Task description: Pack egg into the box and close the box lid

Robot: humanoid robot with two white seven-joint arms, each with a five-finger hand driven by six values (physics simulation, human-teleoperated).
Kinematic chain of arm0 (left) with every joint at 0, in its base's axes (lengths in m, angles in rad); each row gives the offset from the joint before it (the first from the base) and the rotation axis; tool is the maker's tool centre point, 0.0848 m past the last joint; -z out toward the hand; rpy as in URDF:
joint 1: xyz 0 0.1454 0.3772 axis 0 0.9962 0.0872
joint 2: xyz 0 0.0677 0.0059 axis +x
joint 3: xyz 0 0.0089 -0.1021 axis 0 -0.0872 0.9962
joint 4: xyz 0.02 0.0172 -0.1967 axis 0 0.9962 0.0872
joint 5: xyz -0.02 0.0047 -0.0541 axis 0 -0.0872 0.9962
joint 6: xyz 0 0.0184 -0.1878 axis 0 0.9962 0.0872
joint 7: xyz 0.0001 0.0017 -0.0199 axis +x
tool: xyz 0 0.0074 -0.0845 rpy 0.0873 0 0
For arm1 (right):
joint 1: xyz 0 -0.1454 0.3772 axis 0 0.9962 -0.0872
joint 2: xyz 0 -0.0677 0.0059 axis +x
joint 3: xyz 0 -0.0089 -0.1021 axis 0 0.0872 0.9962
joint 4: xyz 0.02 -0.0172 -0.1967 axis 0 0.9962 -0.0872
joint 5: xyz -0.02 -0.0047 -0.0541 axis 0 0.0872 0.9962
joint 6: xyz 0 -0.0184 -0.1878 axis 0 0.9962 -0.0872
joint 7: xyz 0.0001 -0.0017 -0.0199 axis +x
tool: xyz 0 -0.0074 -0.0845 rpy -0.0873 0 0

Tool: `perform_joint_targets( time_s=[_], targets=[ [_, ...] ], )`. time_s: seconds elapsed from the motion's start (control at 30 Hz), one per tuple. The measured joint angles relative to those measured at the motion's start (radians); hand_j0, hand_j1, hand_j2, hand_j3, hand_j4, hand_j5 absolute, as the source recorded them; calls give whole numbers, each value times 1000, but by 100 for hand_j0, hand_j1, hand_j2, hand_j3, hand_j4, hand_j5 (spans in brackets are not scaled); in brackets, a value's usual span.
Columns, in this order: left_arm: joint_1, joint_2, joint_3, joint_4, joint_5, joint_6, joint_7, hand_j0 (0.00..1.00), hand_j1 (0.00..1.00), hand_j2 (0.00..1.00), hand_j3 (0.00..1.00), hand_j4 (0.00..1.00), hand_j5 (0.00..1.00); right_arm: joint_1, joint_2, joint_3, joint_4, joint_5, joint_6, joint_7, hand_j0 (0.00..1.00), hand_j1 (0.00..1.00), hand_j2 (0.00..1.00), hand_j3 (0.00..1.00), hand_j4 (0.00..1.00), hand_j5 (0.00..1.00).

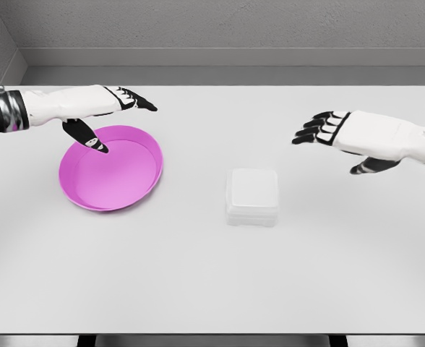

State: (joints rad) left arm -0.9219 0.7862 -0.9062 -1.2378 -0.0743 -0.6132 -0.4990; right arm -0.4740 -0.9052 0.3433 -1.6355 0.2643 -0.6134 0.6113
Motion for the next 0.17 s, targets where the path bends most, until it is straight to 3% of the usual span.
perform_joint_targets(
  time_s=[0.17],
  targets=[
    [0, -1, 0, 48, 0, 0, 1, 100, 100, 100, 100, 100, 100, 12, -3, -46, 74, -43, 0, 0, 100, 100, 100, 100, 100, 100]
  ],
)
